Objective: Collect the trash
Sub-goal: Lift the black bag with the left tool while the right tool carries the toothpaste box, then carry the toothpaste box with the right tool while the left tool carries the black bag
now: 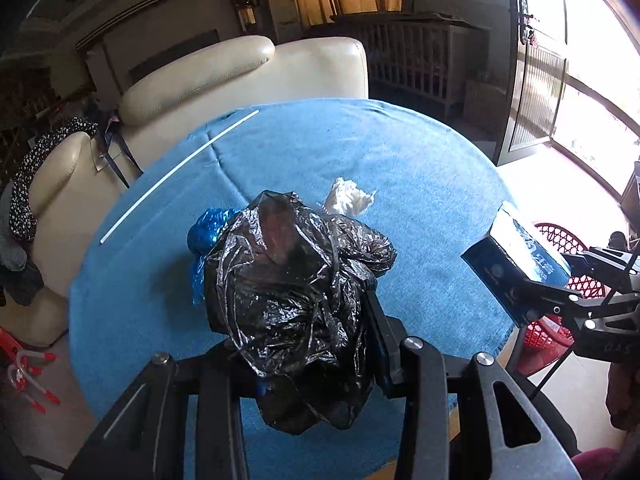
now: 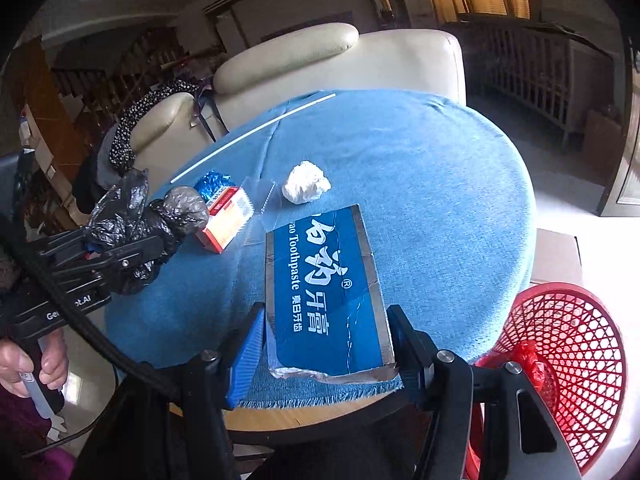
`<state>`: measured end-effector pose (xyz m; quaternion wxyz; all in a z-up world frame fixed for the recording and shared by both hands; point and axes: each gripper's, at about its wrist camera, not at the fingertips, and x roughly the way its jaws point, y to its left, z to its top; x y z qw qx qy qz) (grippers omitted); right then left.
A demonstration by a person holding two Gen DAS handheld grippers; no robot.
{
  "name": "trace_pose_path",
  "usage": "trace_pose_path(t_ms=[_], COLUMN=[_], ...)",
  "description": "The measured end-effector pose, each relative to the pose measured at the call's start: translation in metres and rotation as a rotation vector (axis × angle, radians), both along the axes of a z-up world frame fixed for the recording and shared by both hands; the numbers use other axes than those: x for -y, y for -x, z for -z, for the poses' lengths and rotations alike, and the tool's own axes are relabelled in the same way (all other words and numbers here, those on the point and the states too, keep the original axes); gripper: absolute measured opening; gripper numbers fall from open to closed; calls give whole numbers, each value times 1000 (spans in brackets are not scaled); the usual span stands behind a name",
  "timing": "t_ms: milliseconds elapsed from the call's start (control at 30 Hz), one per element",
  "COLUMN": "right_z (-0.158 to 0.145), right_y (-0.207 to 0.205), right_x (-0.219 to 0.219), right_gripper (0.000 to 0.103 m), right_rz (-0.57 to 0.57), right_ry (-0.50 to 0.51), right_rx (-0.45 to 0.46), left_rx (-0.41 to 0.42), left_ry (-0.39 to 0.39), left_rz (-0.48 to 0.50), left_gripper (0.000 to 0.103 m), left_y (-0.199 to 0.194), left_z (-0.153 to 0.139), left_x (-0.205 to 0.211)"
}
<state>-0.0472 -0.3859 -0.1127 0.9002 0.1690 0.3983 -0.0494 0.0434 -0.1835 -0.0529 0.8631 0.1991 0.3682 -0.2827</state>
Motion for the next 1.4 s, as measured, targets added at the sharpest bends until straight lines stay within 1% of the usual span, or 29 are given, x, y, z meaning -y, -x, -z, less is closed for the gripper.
trace_pose_path(t_ms=[267, 500, 667, 800, 900, 1067, 1133, 1267, 1400], right_z=[-13, -17, -19, -22, -23, -22, -20, -17, -14], right_y=[18, 31, 41, 51, 58, 67, 65, 58, 53], right_x=[11, 17, 23, 32, 41, 51, 52, 45, 36], right_gripper=[63, 63, 63, 63, 63, 63, 63, 63, 63], right_rz=[22, 35, 51, 91, 125, 157, 154, 130, 103], right_ry=[-6, -22, -27, -28, -32, -48, -60, -57, -44], right_rx=[34, 66, 88, 101, 113, 117, 112, 104, 96], left_rx=[28, 23, 26, 23, 32, 15, 7, -21, -28], left_ry=[8, 9, 13, 32, 48, 66, 67, 62, 67], left_rz=[17, 34, 77, 121, 151, 176, 179, 160, 139], left_gripper=[41, 41, 41, 41, 41, 41, 41, 41, 41], left_y=[8, 17, 26, 32, 38, 43, 44, 43, 43], left_z=[-9, -16, -22, -26, -26, -23, -20, -13, -11], left_x=[12, 20, 31, 41, 46, 52, 52, 50, 43])
